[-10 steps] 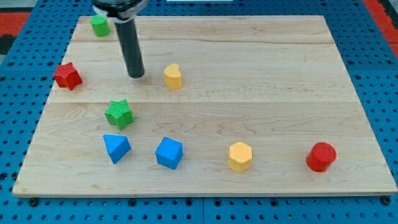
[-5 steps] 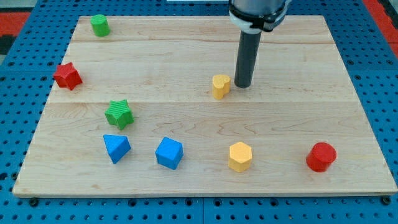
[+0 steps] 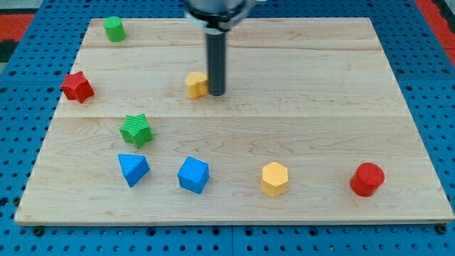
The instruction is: Move the yellow heart above the green star
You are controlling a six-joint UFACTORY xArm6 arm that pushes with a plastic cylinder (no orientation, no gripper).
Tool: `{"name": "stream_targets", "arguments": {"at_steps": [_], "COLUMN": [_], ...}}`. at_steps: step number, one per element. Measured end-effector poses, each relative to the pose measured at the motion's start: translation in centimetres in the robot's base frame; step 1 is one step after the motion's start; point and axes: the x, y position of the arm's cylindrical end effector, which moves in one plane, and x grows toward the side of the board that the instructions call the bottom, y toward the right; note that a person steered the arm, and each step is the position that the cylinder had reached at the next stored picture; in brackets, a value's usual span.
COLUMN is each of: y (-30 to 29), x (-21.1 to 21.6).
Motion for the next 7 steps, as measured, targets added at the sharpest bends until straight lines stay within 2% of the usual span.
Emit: {"name": "stream_targets", "arguments": {"at_steps": [1, 2, 3, 4, 5, 6, 7], "y": [-0.5, 2.0, -5.1, -8.8, -8.4, -16.6, -15.7], "x": [-1.1, -3.7, -2.5, -1.3, -5.1, -4.7, -1.4]}}
